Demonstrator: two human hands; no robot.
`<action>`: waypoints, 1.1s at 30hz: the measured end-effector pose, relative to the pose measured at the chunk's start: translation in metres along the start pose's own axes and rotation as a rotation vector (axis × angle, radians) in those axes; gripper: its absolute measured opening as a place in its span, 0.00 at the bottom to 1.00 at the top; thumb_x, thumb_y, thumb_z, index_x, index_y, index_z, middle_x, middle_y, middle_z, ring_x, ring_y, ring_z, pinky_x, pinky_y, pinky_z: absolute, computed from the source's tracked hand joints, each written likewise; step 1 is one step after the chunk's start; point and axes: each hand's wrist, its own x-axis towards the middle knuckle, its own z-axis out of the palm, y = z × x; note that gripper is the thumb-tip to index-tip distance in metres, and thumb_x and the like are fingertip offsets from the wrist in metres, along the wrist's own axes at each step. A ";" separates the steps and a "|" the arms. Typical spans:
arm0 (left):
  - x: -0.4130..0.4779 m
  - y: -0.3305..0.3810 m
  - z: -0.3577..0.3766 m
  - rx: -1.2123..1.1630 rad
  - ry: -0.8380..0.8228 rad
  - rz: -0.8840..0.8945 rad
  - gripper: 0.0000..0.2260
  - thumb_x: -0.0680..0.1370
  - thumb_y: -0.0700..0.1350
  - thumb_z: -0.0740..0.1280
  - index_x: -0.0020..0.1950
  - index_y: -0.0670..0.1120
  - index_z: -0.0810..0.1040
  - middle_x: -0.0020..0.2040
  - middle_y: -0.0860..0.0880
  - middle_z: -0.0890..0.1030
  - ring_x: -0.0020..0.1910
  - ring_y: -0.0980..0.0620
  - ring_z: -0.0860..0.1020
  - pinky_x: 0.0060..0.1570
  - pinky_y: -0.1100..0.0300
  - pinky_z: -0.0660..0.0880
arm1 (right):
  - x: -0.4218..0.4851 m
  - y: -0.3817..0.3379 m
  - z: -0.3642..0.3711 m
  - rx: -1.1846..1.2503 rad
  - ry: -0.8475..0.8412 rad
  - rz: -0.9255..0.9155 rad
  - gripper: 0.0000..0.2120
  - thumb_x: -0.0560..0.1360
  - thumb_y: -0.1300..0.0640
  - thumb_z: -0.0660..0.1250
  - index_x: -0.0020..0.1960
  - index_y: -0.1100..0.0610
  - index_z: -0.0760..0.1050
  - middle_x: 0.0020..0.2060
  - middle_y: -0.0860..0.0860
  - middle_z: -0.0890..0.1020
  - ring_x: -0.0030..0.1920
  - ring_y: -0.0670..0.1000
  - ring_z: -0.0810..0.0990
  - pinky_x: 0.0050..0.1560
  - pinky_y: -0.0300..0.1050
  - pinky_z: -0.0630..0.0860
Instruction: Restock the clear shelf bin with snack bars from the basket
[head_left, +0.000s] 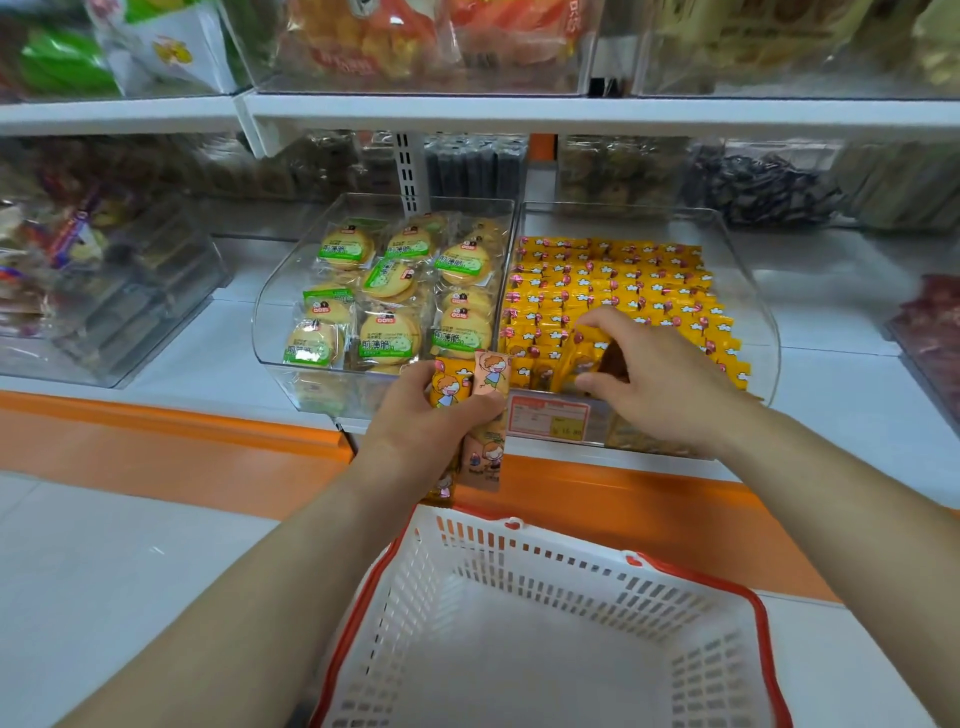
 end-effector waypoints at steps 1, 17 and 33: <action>0.001 0.000 0.001 0.001 0.003 0.003 0.10 0.76 0.45 0.76 0.56 0.50 0.79 0.45 0.49 0.88 0.40 0.49 0.87 0.33 0.55 0.83 | 0.001 0.000 -0.005 -0.090 0.027 -0.029 0.24 0.77 0.42 0.68 0.70 0.42 0.63 0.43 0.45 0.78 0.48 0.52 0.77 0.47 0.49 0.73; 0.007 0.001 0.003 -0.029 0.038 -0.002 0.12 0.77 0.44 0.75 0.58 0.47 0.79 0.41 0.50 0.87 0.36 0.51 0.87 0.28 0.58 0.81 | 0.000 -0.011 -0.006 -0.120 0.101 -0.086 0.15 0.76 0.43 0.68 0.61 0.44 0.73 0.57 0.41 0.76 0.55 0.46 0.75 0.49 0.44 0.73; 0.001 -0.003 0.012 0.018 -0.100 0.114 0.14 0.76 0.48 0.76 0.58 0.51 0.77 0.45 0.50 0.88 0.42 0.50 0.87 0.35 0.56 0.83 | -0.005 -0.034 -0.010 0.322 0.166 -0.063 0.15 0.80 0.46 0.64 0.66 0.44 0.75 0.53 0.37 0.81 0.54 0.42 0.77 0.54 0.43 0.73</action>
